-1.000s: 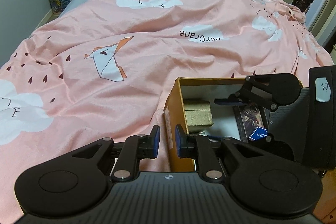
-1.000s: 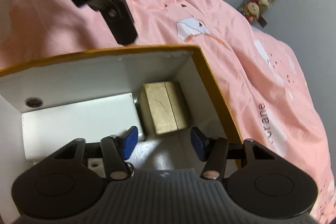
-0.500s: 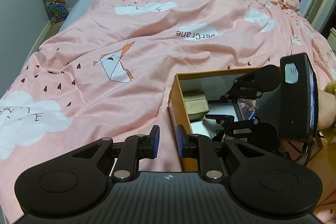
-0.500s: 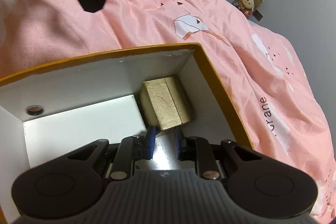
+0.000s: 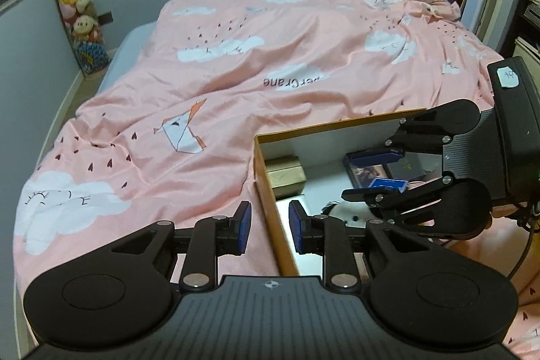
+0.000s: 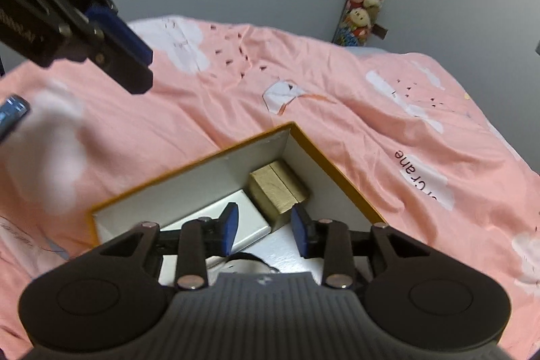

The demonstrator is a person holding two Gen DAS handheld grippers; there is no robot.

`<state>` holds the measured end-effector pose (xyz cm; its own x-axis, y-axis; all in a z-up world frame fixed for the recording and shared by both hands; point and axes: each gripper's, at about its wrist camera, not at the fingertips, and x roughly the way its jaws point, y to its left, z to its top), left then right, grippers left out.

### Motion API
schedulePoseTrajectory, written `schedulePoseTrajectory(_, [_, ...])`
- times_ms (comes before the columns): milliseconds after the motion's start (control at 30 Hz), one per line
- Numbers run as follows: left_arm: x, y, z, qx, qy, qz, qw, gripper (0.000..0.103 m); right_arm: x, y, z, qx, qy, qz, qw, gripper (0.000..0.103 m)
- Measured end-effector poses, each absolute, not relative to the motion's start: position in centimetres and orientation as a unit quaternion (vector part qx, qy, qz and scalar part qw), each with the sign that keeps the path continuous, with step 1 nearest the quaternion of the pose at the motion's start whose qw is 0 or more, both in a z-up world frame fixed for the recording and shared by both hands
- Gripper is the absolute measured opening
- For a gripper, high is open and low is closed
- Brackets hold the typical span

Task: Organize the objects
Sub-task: 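Withdraw both tools from the box toward the yellow tape measure and crochet ball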

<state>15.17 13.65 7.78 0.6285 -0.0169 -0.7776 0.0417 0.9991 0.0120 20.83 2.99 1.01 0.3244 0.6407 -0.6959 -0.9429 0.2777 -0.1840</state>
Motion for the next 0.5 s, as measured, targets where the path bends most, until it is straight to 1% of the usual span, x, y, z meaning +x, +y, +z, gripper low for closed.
schedulePoseTrajectory(167, [12.7,11.7,8.6,0.01,0.408,-0.023,0.913,0.03,18.6,0.0,2.7,-0.256,0.272,0.515,0.771,0.038])
schedulePoseTrajectory(233, [11.6,10.9,8.7,0.003,0.395,-0.02,0.918,0.03,17.7,-1.2,3.3,-0.24,0.274,0.513,0.777,0.043])
schedulePoseTrajectory(267, [11.0,10.3,8.6,0.001,0.39,-0.022,0.92,0.03,17.0,-2.1,3.7,-0.229,0.274,0.51,0.783,0.048])
schedulePoseTrajectory(300, [10.5,9.8,8.6,-0.002,0.386,-0.023,0.922,0.03,16.5,-2.8,4.0,-0.219,0.274,0.508,0.787,0.05])
schedulePoseTrajectory(433, [8.4,7.2,7.4,-0.005,0.379,-0.025,0.925,0.031,14.5,-5.8,4.5,-0.177,0.281,0.494,0.803,0.051])
schedulePoseTrajectory(467, [8.0,6.6,6.9,-0.006,0.382,-0.028,0.924,0.032,13.9,-6.6,4.4,-0.169,0.284,0.488,0.808,0.052])
schedulePoseTrajectory(500, [7.6,5.9,6.4,-0.009,0.387,-0.034,0.922,0.033,13.4,-7.2,4.3,-0.162,0.287,0.482,0.812,0.057])
